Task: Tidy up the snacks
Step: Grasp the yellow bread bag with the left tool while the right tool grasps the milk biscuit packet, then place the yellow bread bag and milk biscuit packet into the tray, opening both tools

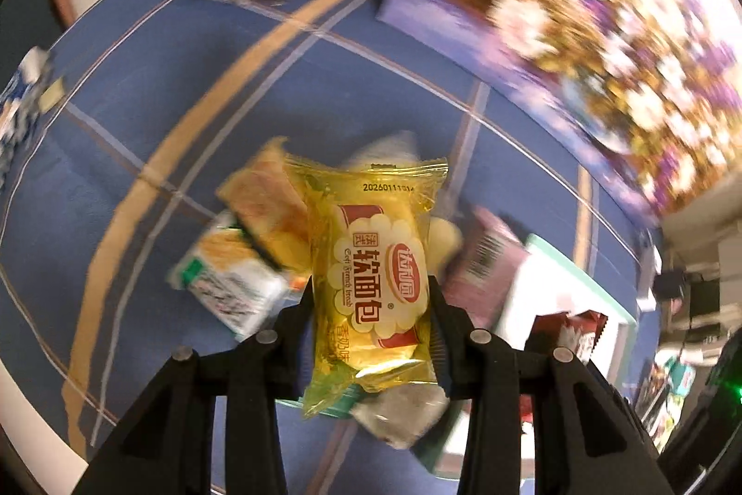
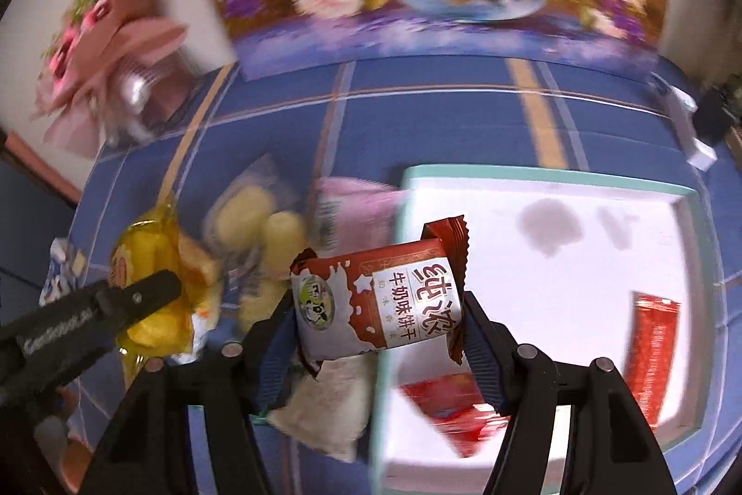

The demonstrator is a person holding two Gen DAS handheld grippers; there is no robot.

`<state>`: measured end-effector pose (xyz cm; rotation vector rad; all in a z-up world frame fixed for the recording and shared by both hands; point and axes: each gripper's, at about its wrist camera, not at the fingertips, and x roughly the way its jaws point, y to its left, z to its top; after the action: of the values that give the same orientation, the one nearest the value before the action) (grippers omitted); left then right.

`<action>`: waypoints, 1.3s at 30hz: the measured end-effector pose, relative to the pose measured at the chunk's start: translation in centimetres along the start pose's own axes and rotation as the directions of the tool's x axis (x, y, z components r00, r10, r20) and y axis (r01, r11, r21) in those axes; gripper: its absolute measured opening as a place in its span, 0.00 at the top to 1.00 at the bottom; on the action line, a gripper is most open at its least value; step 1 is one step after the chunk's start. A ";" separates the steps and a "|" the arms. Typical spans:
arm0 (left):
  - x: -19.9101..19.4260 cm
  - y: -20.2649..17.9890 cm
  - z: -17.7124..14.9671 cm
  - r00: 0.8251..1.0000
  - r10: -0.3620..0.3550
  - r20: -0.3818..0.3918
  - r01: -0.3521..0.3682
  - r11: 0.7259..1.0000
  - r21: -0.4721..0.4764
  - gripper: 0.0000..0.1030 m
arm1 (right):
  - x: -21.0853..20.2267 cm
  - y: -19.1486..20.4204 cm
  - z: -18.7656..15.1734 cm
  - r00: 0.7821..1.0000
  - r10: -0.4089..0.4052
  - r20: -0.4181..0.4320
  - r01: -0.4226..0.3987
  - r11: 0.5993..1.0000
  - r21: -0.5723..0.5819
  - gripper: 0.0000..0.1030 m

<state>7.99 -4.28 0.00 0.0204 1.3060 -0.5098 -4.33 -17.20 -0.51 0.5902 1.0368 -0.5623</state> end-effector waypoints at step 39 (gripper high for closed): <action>11.0 -21.4 -4.9 0.985 -0.050 -0.168 0.128 0.861 0.493 0.46 | 1.0 -21.7 0.3 0.986 -0.164 -0.006 0.153 0.904 0.399 0.32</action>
<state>-2.56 -25.73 -5.77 0.4440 1.2918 -0.9354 -18.46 -33.01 -5.25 0.8583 0.9528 -0.9373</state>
